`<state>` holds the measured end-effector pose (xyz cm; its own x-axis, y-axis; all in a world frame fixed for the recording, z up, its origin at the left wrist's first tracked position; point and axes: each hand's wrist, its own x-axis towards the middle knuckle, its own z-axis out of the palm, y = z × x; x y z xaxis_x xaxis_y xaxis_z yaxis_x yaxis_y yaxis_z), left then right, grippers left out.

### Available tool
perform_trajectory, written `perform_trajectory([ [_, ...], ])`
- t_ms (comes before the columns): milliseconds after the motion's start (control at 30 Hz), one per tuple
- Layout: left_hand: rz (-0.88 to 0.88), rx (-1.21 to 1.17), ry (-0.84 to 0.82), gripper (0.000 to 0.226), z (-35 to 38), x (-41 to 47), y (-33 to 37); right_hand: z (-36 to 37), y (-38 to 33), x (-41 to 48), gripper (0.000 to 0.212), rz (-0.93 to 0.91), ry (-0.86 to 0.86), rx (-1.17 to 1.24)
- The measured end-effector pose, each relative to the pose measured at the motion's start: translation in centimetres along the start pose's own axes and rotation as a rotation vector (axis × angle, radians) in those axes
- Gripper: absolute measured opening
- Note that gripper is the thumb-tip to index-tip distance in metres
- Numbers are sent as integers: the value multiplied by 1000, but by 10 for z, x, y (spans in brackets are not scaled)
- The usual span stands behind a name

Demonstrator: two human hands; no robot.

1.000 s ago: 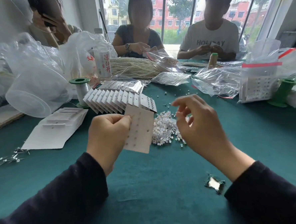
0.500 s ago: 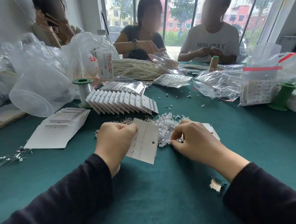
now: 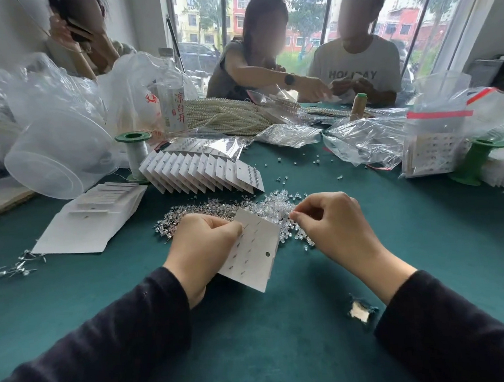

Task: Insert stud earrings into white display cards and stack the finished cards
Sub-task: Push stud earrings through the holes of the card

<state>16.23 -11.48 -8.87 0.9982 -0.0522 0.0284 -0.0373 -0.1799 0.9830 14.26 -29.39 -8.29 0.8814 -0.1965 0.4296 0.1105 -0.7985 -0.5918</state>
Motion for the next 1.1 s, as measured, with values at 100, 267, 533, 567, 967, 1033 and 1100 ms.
perform_trajectory([
  [100, 5, 7, -10, 25, 0, -2, 1, 0, 1, 0, 11, 25, 29, 29],
  [267, -9, 26, -37, 29, 0, -4, 3, -4, 1, 0, 14, 127, 10, 226],
  [533, -11, 57, -95, 32, 3, -5, 2, -7, -18, -8, 12, 141, 19, 443],
  [567, -11, 57, -97, 33, 3, -5, 2, -7, -19, -9, 14, 134, 11, 451],
  [967, 67, 84, -93, 26, 7, -5, -1, 6, -35, -23, 7, -75, -13, 223],
  [1033, 89, 105, -97, 26, 7, -5, -2, 9, -36, -24, 8, -134, -17, 142],
  [1100, 105, 125, -103, 28, 7, -5, -2, 12, -36, -24, 8, -146, -33, 110],
])
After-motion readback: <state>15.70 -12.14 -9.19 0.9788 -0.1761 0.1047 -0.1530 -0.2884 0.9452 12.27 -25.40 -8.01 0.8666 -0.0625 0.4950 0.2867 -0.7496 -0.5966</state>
